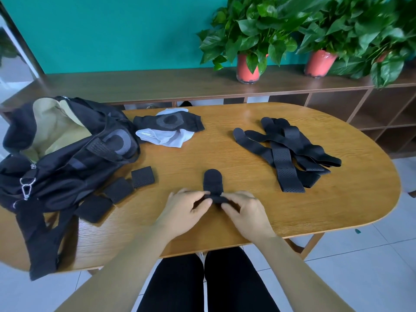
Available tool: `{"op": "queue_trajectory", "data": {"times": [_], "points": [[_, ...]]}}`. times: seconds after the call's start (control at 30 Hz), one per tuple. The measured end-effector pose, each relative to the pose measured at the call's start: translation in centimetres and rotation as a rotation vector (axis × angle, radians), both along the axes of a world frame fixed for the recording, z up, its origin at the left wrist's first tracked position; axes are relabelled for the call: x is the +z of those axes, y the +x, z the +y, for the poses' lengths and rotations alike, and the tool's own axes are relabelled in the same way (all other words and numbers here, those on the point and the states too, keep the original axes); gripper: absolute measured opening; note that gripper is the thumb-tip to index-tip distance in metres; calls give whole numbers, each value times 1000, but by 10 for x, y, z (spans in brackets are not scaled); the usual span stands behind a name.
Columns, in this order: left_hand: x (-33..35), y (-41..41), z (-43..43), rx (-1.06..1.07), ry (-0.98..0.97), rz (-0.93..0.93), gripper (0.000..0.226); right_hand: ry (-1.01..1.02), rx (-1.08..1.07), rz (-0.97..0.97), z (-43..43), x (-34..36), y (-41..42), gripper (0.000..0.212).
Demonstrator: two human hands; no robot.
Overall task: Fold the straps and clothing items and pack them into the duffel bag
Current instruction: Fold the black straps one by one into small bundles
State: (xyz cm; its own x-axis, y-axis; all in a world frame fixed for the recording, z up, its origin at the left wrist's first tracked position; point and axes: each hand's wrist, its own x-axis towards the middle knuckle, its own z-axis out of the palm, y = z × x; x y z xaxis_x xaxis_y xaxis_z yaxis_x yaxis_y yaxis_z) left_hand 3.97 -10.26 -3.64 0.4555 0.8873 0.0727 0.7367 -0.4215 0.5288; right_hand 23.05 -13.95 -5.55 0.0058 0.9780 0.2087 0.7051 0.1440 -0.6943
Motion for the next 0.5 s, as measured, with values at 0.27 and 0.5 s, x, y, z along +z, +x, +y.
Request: {"op": "queue_trajectory", "data": {"times": [0.27, 0.5], "points": [[-11, 26, 9, 303, 58, -170, 36, -19, -361, 121, 22, -2, -28, 18], [-8, 33, 18, 383, 0, -120, 45, -24, -448, -29, 34, 1, -35, 20]]}}
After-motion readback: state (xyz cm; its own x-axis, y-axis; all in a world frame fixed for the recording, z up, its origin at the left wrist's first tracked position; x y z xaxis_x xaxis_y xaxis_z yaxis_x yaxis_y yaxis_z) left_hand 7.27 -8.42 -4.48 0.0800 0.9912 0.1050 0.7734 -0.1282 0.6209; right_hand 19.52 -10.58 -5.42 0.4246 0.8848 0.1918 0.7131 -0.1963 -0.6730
